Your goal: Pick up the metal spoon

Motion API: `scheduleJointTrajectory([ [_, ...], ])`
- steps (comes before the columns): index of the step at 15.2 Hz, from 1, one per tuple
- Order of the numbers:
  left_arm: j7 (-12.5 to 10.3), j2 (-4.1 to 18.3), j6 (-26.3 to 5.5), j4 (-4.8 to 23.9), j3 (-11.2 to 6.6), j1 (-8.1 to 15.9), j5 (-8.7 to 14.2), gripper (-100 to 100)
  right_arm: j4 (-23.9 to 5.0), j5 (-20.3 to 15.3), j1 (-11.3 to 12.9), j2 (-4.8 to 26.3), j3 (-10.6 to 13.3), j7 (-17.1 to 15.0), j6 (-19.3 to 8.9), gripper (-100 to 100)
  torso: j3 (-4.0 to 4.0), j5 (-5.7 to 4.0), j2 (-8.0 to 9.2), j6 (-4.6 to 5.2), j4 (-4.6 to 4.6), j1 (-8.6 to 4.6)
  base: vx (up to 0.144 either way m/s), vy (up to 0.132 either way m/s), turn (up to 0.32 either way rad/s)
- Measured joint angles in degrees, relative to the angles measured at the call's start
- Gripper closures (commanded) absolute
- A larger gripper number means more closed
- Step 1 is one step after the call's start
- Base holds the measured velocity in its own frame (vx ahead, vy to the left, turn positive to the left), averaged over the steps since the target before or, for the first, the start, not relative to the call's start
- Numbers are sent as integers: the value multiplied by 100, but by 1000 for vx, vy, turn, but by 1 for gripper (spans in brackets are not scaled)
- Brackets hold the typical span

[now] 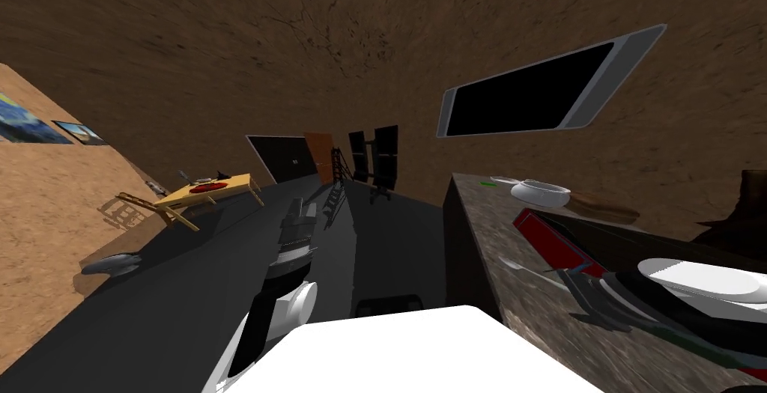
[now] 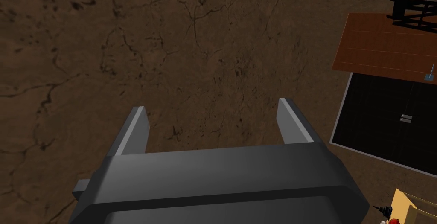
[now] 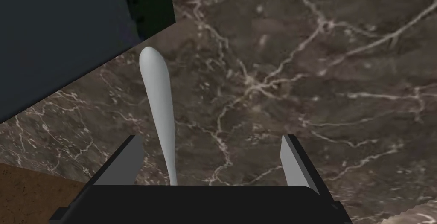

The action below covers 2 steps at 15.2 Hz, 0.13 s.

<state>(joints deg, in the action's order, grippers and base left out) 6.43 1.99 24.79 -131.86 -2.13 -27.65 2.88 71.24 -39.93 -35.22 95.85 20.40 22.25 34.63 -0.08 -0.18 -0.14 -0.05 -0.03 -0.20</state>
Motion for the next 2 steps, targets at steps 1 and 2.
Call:
scheduleJointTrajectory([
  [1,0,0,0,0,0,0,0,0,-8,-13,6,-20,12,4,-18,100,-3,2,-3,1,-1,2,-4,-2,-105],
  [2,0,0,0,0,-1,-1,0,0,-7,-26,57,23,15,-21,15,100,-1,4,1,4,0,4,-8,0,-60],
])
